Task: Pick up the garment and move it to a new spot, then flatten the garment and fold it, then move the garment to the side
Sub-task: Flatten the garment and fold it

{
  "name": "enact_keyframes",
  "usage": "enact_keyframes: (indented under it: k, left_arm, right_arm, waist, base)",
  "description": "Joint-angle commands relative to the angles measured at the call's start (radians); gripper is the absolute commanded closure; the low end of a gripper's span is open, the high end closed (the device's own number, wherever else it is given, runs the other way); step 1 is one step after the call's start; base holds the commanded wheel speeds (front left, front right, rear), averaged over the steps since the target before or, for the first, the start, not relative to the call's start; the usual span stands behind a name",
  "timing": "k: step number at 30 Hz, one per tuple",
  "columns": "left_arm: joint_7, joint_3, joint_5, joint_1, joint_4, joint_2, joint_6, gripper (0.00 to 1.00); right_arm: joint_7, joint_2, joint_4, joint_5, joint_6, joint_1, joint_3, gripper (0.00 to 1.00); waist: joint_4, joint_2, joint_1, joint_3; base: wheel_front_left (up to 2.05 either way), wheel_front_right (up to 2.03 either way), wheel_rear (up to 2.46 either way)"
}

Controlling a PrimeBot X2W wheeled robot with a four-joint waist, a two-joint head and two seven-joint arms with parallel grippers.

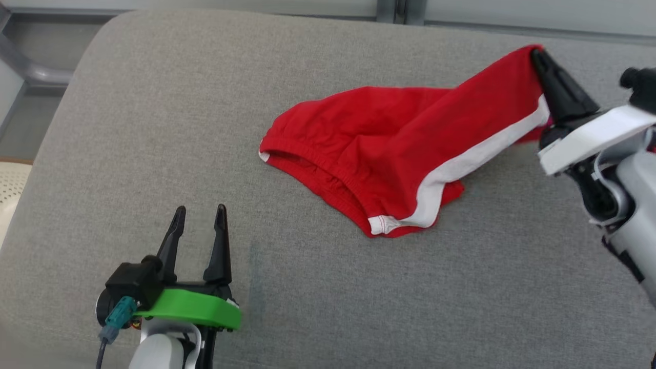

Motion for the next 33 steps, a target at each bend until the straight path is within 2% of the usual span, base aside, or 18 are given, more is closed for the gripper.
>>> enact_keyframes:
  k: [1,6,13,14,15,21,26,30,33]
  left_arm:
    - [-0.003,-0.008,-0.016,-0.036,-0.007,0.001,0.007,0.0]
    - [-0.003,-0.039,-0.033,-0.084,-0.017,0.0,0.017,0.0]
    - [-0.003,-0.045,-0.041,-0.093,-0.005,0.001,0.033,0.0]
    - [-0.003,-0.045,-0.039,-0.091,-0.001,0.001,0.031,0.0]
    - [-0.003,-0.046,-0.031,-0.09,0.004,0.0,0.028,0.0]
    - [-0.003,-0.031,0.012,-0.069,0.03,0.001,0.011,0.0]
    - [-0.003,-0.007,0.044,-0.035,0.046,0.002,0.0,0.0]
    - [-0.003,-0.002,0.068,-0.007,0.046,0.002,-0.008,0.0]
    - [-0.003,-0.02,0.068,0.005,0.042,0.002,-0.012,0.0]
  right_arm:
    - [0.008,-0.02,0.026,0.028,0.0,-0.042,-0.006,1.0]
    - [0.028,-0.106,0.156,0.085,-0.001,-0.152,0.0,1.0]
    - [0.007,-0.144,0.241,0.178,0.0,-0.158,0.023,1.0]
    - [0.015,-0.142,0.253,0.182,0.0,-0.148,0.038,0.63]
    - [0.018,-0.139,0.265,0.184,0.0,-0.141,0.055,0.0]
    - [-0.001,-0.116,0.31,0.166,0.0,-0.118,0.134,0.0]
    - [-0.019,-0.105,0.28,0.12,0.0,-0.081,0.127,0.0]
    - [-0.019,-0.086,0.184,0.048,0.0,-0.01,0.028,0.0]
    - [-0.019,-0.048,0.087,-0.015,0.0,0.088,-0.054,0.0]
  waist:
    - [0.055,0.0,0.0,0.133]
    - [0.091,0.0,0.0,0.206]
    - [0.081,0.0,0.0,0.191]
    - [0.075,0.0,0.0,0.183]
    - [0.065,0.0,0.0,0.169]
    - [-0.011,0.0,0.0,0.071]
    - [-0.08,0.0,0.0,-0.024]
    - [-0.133,0.0,0.0,-0.094]
    - [-0.175,0.0,0.0,-0.128]
  base:
    - [0.0,0.0,0.0]
    - [0.0,0.0,0.0]
    - [0.0,0.0,0.0]
    - [0.0,0.0,0.0]
    - [0.0,0.0,0.0]
    - [0.0,0.0,0.0]
    - [0.0,0.0,0.0]
    - [0.0,0.0,0.0]
    - [0.0,0.0,0.0]
